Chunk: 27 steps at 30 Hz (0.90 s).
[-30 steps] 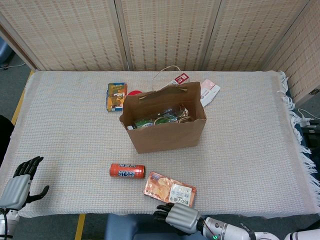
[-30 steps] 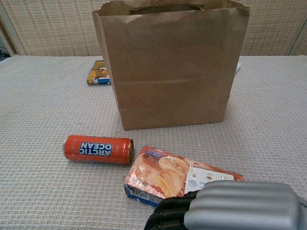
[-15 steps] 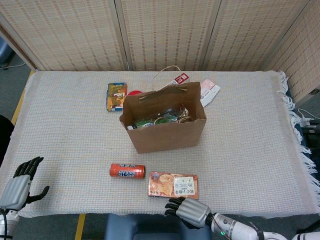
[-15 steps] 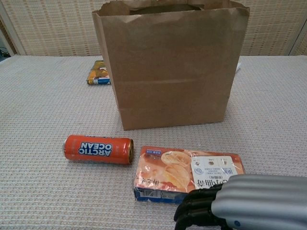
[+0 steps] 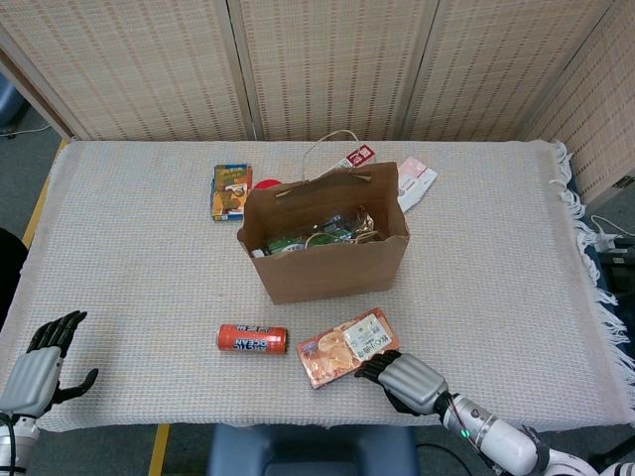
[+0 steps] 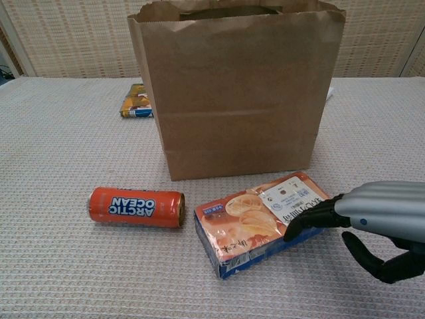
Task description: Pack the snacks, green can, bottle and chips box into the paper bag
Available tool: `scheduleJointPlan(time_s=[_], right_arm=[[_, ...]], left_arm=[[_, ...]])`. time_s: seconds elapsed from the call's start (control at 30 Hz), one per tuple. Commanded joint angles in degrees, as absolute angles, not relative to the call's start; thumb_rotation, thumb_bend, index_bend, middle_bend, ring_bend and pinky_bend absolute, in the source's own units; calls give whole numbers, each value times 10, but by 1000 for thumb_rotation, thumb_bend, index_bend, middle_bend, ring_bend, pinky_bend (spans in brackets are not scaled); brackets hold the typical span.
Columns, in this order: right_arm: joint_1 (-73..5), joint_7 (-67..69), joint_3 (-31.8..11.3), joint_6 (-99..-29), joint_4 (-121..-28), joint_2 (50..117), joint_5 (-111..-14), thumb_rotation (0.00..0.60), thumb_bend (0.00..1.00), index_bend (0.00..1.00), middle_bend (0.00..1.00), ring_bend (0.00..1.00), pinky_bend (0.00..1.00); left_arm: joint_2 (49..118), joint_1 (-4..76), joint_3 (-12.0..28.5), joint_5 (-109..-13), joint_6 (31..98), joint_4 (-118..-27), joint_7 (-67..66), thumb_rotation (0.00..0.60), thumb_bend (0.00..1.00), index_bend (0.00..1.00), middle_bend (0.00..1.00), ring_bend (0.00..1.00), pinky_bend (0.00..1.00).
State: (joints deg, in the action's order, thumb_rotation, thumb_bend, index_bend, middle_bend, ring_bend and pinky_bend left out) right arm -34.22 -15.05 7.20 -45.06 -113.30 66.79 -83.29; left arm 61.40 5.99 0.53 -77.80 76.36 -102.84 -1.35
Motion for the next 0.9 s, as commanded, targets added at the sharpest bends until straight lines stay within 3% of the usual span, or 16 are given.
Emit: scheduleJointPlan(time_s=[0.03, 0.13, 0.23, 0.37, 0.9], right_arm=[[-338, -116, 79, -456, -1158, 646, -860, 600, 532, 159, 108, 47, 178], [-331, -107, 81, -483, -1158, 634, -900, 600, 289, 94, 107, 47, 178], [-327, -123, 70, -501, -1145, 638, -900, 600, 206, 11, 107, 41, 162], [-341, -182, 44, -480, -1146, 641, -825, 600, 124, 0, 38, 0, 79], [-444, -424, -5, -491, -1114, 781, -523, 600, 69, 0, 0, 0, 37]], left_arm=[[614, 60, 5, -778, 763, -1028, -12, 600, 330, 0, 0, 0, 8], [614, 61, 5, -779, 762, -1028, -11, 600, 330, 0, 0, 0, 8], [614, 62, 5, -780, 761, -1028, -11, 600, 331, 0, 0, 0, 8], [613, 62, 5, -781, 761, -1028, -10, 600, 330, 0, 0, 0, 8], [608, 65, 3, -783, 752, -1027, 0, 600, 330, 0, 0, 0, 8]])
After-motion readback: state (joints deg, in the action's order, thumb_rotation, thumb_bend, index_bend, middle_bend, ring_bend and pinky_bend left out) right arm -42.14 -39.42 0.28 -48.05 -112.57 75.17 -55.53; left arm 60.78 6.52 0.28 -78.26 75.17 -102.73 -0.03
